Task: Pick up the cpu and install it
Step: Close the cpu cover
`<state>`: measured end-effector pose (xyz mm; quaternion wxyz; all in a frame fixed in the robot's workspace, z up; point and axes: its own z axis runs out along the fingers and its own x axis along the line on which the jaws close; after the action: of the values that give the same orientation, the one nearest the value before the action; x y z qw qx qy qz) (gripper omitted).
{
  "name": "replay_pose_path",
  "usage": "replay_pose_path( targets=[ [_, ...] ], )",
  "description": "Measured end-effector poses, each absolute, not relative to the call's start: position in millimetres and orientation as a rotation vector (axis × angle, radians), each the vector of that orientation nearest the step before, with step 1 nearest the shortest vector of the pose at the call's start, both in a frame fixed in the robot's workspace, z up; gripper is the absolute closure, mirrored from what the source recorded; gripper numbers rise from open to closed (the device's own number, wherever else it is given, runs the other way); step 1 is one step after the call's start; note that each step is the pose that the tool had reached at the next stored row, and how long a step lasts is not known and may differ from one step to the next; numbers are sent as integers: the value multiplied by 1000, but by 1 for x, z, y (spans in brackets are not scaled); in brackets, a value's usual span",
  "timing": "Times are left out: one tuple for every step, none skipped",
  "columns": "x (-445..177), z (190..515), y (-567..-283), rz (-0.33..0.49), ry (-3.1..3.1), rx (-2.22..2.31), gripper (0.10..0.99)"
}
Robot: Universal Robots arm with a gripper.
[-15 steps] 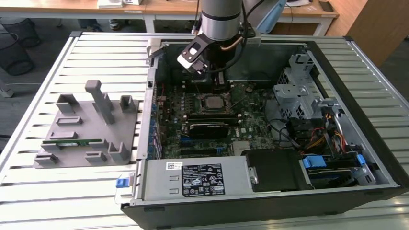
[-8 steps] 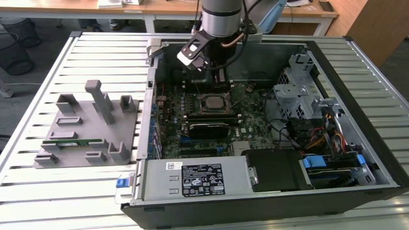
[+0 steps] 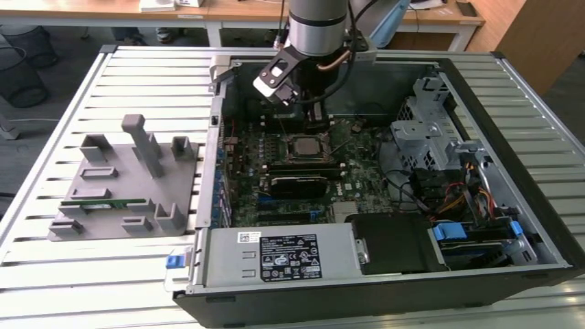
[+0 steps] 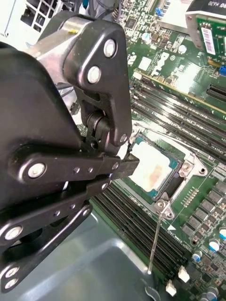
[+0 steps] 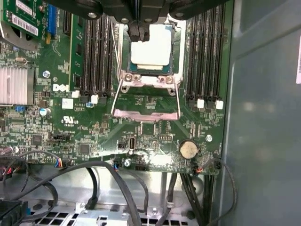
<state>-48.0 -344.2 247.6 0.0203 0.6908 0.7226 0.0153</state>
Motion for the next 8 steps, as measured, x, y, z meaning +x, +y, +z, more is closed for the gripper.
replay_pose_path(
  targets=[
    [-45,248,-344,45,2242,2144,980],
    [-43,248,-344,43,2244,2145,980],
    [-41,248,-344,41,2246,2147,980],
    [-40,248,-344,40,2248,2149,980],
    [-40,248,-344,41,2250,2151,980],
    [-40,249,-344,42,2252,2153,980],
    [-40,252,-344,42,2254,2155,980],
    [-40,255,-344,43,2255,2156,980]
  ],
)
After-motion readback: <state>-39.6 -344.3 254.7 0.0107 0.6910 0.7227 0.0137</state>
